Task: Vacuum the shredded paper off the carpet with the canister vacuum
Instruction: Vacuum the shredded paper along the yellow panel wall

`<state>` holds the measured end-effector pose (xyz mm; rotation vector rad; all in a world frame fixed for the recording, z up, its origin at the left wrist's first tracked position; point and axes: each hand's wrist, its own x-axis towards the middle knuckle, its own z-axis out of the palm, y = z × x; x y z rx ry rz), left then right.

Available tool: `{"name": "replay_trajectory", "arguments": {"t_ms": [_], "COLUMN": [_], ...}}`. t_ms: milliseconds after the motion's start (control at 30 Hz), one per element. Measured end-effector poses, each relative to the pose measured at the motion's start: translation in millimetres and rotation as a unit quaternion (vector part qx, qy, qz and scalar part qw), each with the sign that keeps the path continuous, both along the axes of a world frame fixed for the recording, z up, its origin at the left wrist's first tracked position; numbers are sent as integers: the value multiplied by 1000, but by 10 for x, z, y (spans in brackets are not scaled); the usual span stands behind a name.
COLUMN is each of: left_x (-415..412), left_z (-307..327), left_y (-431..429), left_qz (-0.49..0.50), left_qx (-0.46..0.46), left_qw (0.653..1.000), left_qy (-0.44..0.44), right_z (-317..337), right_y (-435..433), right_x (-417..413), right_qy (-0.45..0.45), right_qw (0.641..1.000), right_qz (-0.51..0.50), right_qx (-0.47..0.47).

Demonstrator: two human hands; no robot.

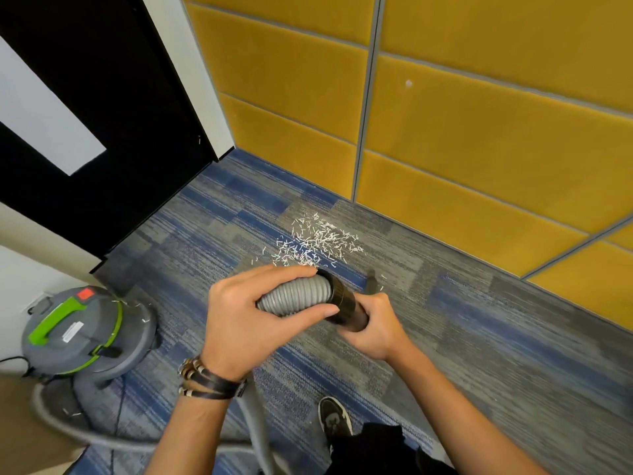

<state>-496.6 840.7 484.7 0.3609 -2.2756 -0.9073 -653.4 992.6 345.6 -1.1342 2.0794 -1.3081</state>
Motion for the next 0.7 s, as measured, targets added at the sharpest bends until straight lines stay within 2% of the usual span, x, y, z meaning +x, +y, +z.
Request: {"name": "replay_trajectory", "arguments": {"t_ms": [100, 233, 533, 700], "left_x": [99, 253, 678, 1058], "left_z": [11, -29, -42, -84], "left_y": [-10, 37, 159, 111], "left_qz": [-8, -6, 35, 90], "left_qx": [11, 20, 14, 13], "left_qw": [1000, 1000, 999, 996], "left_qy": [-1, -6, 15, 9], "right_z": [91, 133, 200, 74], "right_y": [81, 185, 140, -114], "right_x": [119, 265, 583, 806], "right_qy": [-19, 1, 15, 26], "right_qw": [1000, 1000, 1000, 997], "right_qz": [9, 7, 18, 69], "right_qx": [-10, -11, -13, 14]}}
